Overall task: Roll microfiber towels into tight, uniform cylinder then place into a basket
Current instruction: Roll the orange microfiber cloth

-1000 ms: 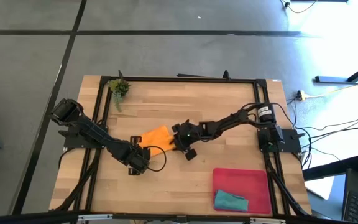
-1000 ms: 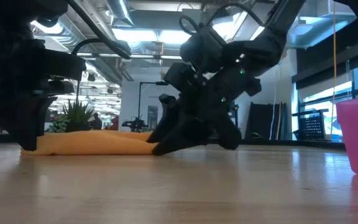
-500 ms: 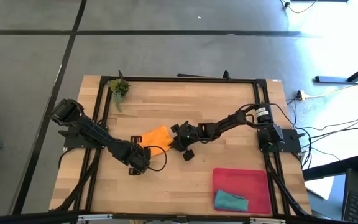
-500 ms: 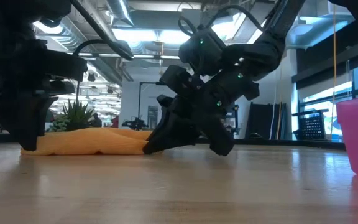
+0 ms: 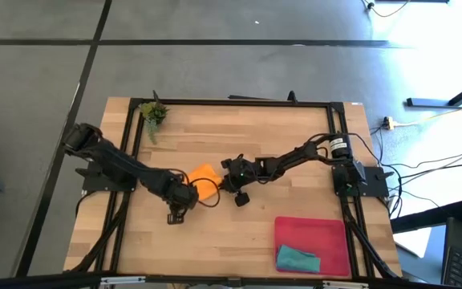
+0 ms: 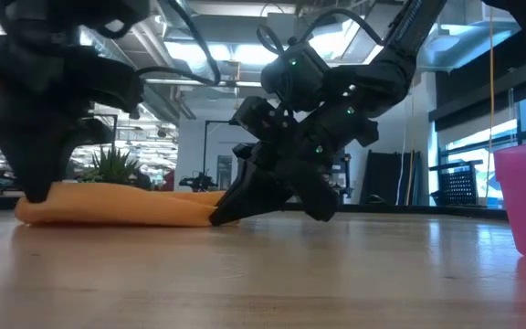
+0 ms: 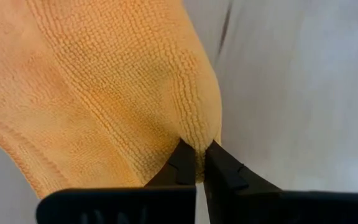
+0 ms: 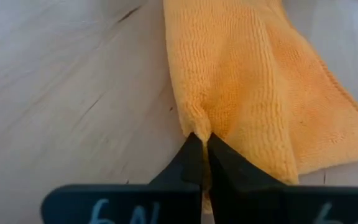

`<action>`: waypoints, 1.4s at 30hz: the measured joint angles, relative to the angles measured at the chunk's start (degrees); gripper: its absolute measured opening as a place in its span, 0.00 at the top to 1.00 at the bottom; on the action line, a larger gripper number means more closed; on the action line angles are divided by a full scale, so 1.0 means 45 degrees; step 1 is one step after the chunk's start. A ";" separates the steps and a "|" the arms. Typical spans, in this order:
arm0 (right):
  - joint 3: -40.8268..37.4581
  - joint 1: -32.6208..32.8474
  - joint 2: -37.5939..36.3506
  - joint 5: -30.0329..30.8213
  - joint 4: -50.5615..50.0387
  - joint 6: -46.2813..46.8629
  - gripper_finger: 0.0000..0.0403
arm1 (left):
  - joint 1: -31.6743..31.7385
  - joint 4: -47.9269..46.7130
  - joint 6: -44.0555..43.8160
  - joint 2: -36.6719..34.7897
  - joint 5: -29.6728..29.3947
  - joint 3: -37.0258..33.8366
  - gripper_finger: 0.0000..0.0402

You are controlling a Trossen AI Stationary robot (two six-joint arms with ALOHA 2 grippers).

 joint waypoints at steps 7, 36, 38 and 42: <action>-0.0015 0.0003 -0.0004 -0.0170 -0.0024 0.0003 0.98 | 0.1243 -0.0014 0.0243 -0.0679 0.2011 0.0015 1.00; -0.0044 -0.0005 -0.0004 -0.0568 -0.0058 0.0015 0.98 | 0.5730 -0.0175 -0.0178 -0.0908 0.3831 -0.0831 1.00; -0.0044 -0.0005 -0.0004 -0.0573 -0.0063 0.0015 0.98 | 0.5884 -0.0289 -0.0153 -0.0908 0.3836 -0.0831 1.00; -0.0044 0.0000 -0.0004 -0.0597 -0.0073 0.0015 0.98 | 0.6198 -0.0804 0.0092 -0.0914 0.3815 -0.0826 1.00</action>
